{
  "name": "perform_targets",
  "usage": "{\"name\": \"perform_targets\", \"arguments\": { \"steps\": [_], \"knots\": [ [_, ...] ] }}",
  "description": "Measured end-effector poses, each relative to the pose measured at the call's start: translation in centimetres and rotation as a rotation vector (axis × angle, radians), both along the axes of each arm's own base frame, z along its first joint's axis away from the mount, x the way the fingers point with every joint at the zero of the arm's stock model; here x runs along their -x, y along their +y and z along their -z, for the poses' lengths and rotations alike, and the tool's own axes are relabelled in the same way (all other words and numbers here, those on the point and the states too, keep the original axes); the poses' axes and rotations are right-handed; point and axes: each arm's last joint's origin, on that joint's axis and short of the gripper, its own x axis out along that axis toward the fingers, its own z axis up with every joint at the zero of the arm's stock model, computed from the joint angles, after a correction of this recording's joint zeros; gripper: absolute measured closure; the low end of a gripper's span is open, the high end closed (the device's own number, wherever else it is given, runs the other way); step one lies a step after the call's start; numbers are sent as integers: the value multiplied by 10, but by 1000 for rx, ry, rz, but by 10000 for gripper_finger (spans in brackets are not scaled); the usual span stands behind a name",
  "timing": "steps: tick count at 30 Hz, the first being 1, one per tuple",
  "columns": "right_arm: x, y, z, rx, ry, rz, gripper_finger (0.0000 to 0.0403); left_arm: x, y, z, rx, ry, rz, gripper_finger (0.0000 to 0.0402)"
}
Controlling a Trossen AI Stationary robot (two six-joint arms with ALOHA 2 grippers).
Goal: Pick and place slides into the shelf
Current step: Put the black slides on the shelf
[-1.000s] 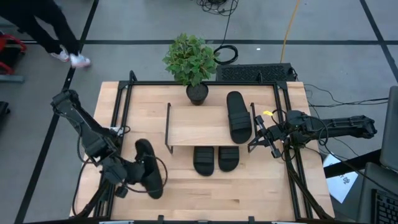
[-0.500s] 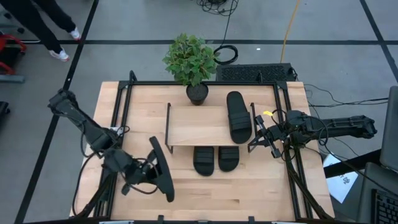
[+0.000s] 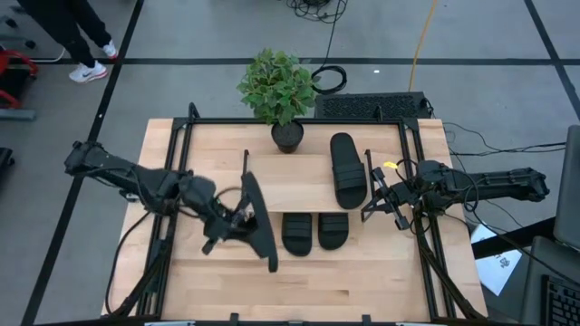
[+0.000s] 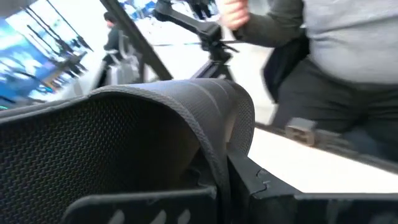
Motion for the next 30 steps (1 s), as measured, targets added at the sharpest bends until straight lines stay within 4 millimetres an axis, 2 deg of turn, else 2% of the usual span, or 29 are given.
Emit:
{"name": "perform_targets", "arguments": {
  "steps": [9,12,20,24,30],
  "knots": [
    [0,0,-1,8,-15,-2,403,-12,48,-62,-127,-46,-134,400],
    [-1,0,4,25,-38,-3,403,-23,64,-81,-156,-49,-183,400],
    [-1,0,9,87,-101,-6,403,-60,107,-112,-184,67,-267,398],
    [-1,0,9,87,-99,-6,403,-77,129,-111,-120,275,-337,397],
    [-1,0,10,89,-99,-6,403,-92,148,-93,44,695,-451,397]
  ]
}}
